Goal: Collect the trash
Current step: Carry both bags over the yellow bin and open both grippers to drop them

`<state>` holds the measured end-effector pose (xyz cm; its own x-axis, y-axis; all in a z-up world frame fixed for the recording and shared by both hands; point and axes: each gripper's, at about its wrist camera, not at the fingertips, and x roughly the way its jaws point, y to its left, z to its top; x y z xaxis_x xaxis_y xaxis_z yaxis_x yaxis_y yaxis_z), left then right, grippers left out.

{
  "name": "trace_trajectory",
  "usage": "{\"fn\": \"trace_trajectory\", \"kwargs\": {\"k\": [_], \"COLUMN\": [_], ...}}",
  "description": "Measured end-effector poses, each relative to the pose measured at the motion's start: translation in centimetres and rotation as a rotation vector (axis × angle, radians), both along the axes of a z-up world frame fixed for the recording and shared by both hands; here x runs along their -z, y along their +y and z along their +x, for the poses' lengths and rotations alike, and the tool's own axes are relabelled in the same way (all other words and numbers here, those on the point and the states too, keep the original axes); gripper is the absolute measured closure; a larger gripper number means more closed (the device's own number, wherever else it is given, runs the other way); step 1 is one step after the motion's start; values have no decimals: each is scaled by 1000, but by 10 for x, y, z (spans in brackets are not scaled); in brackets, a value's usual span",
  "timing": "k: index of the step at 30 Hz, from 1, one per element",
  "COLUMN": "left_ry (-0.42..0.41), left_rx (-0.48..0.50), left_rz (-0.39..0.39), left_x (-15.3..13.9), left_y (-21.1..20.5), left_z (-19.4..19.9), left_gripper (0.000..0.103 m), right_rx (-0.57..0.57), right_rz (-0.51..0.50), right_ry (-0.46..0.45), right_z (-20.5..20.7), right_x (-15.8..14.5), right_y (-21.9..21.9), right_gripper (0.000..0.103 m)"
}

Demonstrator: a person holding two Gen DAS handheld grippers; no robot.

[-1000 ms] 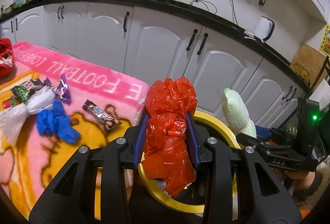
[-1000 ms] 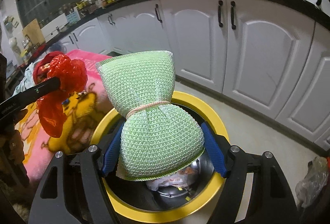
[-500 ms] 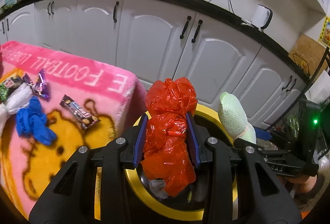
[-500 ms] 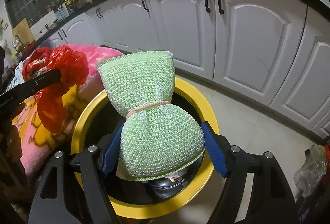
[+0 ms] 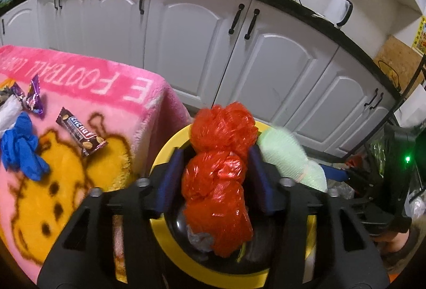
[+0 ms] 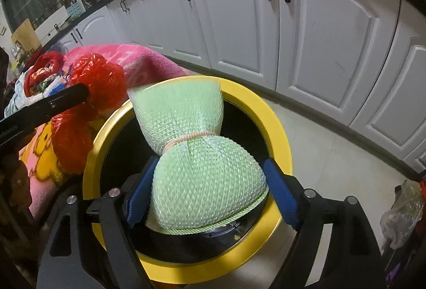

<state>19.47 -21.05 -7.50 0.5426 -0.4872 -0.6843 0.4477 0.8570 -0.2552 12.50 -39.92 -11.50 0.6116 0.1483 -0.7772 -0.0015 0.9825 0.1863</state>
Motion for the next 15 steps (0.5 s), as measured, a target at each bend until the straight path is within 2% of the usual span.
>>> {"fn": "trace_trajectory", "kwargs": {"k": [6, 15], "left_ry": [0, -59], "left_rx": [-35, -118], "left_rz": [-8, 9], "left_x": [-3, -21], "left_y": [14, 42], "left_z": [-3, -14], "left_gripper": [31, 13], "right_rx": [17, 42], "right_rz": [-28, -48], "right_ry": [-19, -69], "right_z": [-3, -5], "right_x": [-5, -22], "right_y": [-2, -4], "right_gripper": [24, 22]}}
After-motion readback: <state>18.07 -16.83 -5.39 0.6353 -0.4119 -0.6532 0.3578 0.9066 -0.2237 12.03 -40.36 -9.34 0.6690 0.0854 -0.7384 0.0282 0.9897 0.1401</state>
